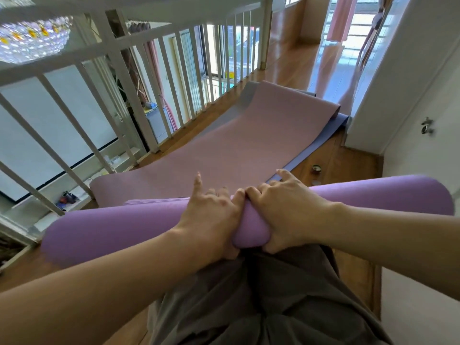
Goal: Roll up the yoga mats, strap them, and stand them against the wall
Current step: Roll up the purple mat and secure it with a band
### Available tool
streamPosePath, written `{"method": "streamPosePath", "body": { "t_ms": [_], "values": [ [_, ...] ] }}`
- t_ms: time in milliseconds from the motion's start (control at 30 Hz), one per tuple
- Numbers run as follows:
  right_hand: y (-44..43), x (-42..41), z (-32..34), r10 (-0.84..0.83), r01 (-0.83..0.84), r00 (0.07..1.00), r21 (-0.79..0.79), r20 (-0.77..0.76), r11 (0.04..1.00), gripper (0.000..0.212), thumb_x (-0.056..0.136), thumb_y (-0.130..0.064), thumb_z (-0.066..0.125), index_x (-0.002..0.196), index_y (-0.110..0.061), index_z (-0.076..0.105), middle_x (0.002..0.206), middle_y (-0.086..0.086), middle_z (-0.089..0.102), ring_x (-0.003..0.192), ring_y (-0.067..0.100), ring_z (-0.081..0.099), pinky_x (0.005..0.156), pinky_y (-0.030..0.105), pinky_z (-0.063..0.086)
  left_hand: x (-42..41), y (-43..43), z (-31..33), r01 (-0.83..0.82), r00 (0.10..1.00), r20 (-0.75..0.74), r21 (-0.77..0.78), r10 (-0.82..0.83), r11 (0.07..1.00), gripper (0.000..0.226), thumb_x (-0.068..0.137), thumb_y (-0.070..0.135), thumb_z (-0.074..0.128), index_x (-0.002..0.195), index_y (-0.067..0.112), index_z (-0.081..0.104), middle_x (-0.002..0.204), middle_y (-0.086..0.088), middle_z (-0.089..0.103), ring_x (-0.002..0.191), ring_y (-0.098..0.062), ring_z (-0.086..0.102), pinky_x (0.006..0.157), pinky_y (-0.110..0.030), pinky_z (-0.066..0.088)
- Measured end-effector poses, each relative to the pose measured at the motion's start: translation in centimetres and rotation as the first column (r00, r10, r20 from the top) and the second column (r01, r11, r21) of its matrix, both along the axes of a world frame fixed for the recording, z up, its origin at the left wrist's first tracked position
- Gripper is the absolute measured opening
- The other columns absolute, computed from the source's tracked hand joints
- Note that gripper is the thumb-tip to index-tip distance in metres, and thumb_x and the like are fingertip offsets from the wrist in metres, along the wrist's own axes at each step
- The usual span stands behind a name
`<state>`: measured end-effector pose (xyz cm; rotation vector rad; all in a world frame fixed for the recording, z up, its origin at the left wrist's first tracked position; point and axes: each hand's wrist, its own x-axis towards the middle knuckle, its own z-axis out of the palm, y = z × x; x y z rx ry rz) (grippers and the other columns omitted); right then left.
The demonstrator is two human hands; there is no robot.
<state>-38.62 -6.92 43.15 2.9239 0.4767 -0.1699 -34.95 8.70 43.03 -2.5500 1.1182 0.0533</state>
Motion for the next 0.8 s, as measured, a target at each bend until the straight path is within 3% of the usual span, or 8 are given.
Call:
{"method": "streamPosePath", "body": {
  "t_ms": [167, 300, 433, 500, 567, 633, 700, 800],
  "values": [
    [-0.6, -0.2, -1.0, -0.048, 0.056, 0.995, 0.090, -0.082, 0.994, 0.093, 0.064, -0.073, 0.064, 0.137, -0.022, 0.038, 0.121, -0.005, 0.058, 0.105, 0.016, 0.056, 0.107, 0.045, 0.032, 0.9, -0.5, -1.0, -0.002, 0.987, -0.160, 0.007, 0.004, 1.000, 0.105, 0.067, 0.061, 0.071, 0.147, 0.018, 0.018, 0.132, -0.009, 0.046, 0.120, -0.029, 0.047, 0.115, -0.053, 0.014],
    [-0.9, -1.2, -1.5, -0.042, 0.042, 0.999, -0.074, 0.004, 0.996, 0.108, 0.074, -0.067, 0.061, 0.151, -0.015, 0.006, 0.147, 0.006, 0.033, 0.131, 0.026, 0.038, 0.115, 0.056, 0.016, 4.0, -0.8, -0.2, -0.030, 0.936, -0.352, -0.025, 0.019, 0.999, 0.099, 0.059, 0.068, 0.074, 0.139, 0.027, 0.031, 0.127, -0.001, 0.053, 0.112, -0.024, 0.052, 0.103, -0.042, 0.038],
    [-0.7, -0.2, -2.0, -0.112, 0.112, 0.994, 0.017, -0.006, 0.994, 0.095, 0.072, -0.063, 0.066, 0.144, -0.018, 0.022, 0.136, 0.004, 0.047, 0.119, 0.024, 0.049, 0.113, 0.049, 0.026, 6.7, -1.4, 0.1, -0.147, 0.782, -0.615, -0.032, 0.096, 0.989, 0.091, 0.059, 0.062, 0.079, 0.134, 0.031, 0.038, 0.126, 0.005, 0.055, 0.107, -0.017, 0.054, 0.094, -0.037, 0.047],
    [-1.1, 0.8, -1.6, -0.123, 0.126, 0.992, 0.090, -0.034, 0.988, 0.091, 0.067, -0.063, 0.070, 0.138, -0.021, 0.032, 0.127, 0.001, 0.053, 0.110, 0.020, 0.053, 0.106, 0.042, 0.036, 6.7, -1.4, 0.1, -0.162, 0.806, -0.583, -0.044, 0.107, 0.986, 0.091, 0.061, 0.064, 0.076, 0.137, 0.032, 0.037, 0.131, 0.004, 0.052, 0.113, -0.018, 0.052, 0.101, -0.042, 0.042],
    [-1.7, 1.7, -1.3, -0.105, 0.112, 0.992, 0.126, -0.067, 0.986, 0.093, 0.063, -0.065, 0.073, 0.136, -0.021, 0.036, 0.123, -0.002, 0.055, 0.106, 0.018, 0.054, 0.097, 0.038, 0.043, 5.3, -1.4, -0.5, -0.087, 0.934, -0.352, -0.042, 0.067, 0.995, 0.100, 0.065, 0.068, 0.071, 0.144, 0.027, 0.026, 0.137, 0.000, 0.046, 0.123, -0.024, 0.047, 0.111, -0.055, 0.025],
    [-2.2, 2.4, -1.0, -0.080, 0.093, 0.991, 0.120, -0.111, 0.988, 0.095, 0.060, -0.066, 0.074, 0.136, -0.022, 0.037, 0.122, -0.003, 0.056, 0.105, 0.016, 0.055, 0.092, 0.036, 0.045, 3.8, -1.3, -1.4, 0.002, 0.989, -0.146, -0.035, -0.008, 0.999, 0.109, 0.067, 0.067, 0.068, 0.149, 0.022, 0.013, 0.139, -0.005, 0.043, 0.126, -0.028, 0.045, 0.111, -0.063, 0.011],
    [-2.3, 2.9, -0.8, -0.060, 0.070, 0.990, 0.076, -0.128, 0.995, 0.096, 0.060, -0.069, 0.073, 0.136, -0.022, 0.038, 0.124, -0.004, 0.056, 0.107, 0.017, 0.055, 0.096, 0.039, 0.043, 3.7, -1.3, -1.7, 0.020, 0.994, -0.110, -0.059, -0.026, 0.998, 0.109, 0.067, 0.066, 0.068, 0.149, 0.022, 0.011, 0.137, -0.005, 0.045, 0.124, -0.028, 0.047, 0.111, -0.063, 0.011],
    [-2.0, 3.0, -1.1, -0.069, 0.076, 0.994, 0.074, -0.088, 0.994, 0.100, 0.060, -0.074, 0.070, 0.138, -0.021, 0.037, 0.125, -0.004, 0.057, 0.111, 0.018, 0.055, 0.106, 0.049, 0.034, 5.0, -1.3, -1.2, -0.005, 0.980, -0.197, -0.084, -0.011, 0.996, 0.108, 0.065, 0.067, 0.069, 0.148, 0.025, 0.016, 0.135, -0.003, 0.047, 0.123, -0.026, 0.048, 0.112, -0.060, 0.013]
  ]
}}
